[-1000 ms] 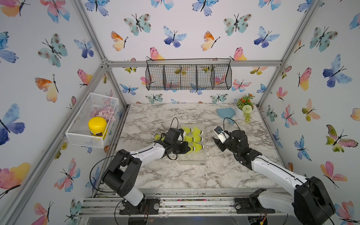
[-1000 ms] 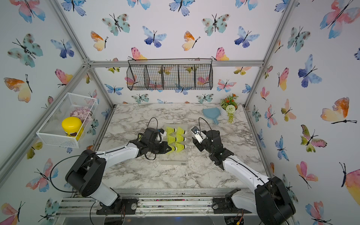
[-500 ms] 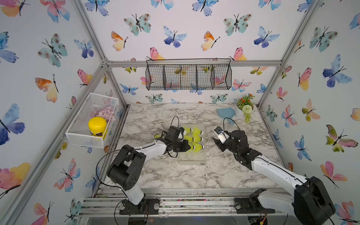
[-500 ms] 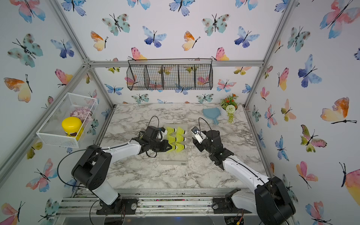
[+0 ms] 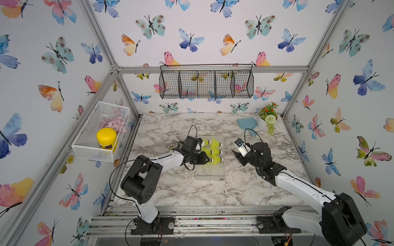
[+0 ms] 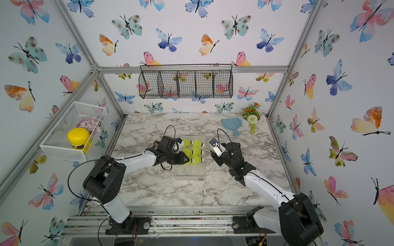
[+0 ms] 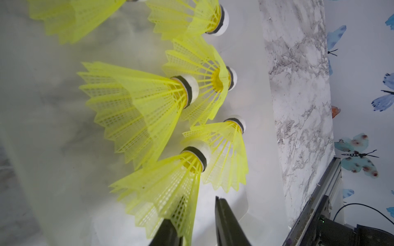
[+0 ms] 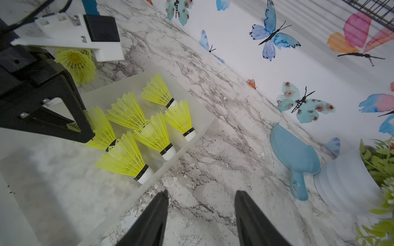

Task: Put the shuttlecocks into the storage box
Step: Place the shuttlecock in the storage box, then pick up the shuttlecock at the center of the board.

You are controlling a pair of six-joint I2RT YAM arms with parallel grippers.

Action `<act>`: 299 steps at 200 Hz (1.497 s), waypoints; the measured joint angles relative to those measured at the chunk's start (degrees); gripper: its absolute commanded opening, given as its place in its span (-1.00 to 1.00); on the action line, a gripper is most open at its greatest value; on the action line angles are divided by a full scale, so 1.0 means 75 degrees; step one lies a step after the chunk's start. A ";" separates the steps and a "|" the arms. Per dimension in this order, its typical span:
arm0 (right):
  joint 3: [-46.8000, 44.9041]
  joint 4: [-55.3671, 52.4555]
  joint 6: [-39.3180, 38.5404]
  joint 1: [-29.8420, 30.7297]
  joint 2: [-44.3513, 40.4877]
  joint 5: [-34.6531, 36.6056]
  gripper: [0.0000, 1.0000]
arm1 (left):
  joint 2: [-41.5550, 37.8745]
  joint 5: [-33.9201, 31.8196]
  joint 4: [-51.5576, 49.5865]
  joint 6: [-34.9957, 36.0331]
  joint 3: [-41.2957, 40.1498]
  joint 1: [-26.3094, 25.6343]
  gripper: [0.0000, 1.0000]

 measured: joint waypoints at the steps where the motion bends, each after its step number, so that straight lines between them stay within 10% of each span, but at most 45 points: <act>1: 0.0000 0.0000 0.0000 0.0000 0.0000 0.0000 0.13 | 0.0000 0.0003 -0.0012 0.0000 0.0003 0.0000 -0.23; 165: -0.0020 -0.0102 0.0219 0.0000 -0.0102 0.0399 0.14 | -0.0968 -0.1483 -0.1084 0.0516 0.0245 0.0000 0.34; 299: -0.0347 -0.0102 0.0714 0.0000 -0.0586 0.0973 0.14 | -0.2092 -0.5630 -0.2527 0.0676 0.0227 0.0414 0.36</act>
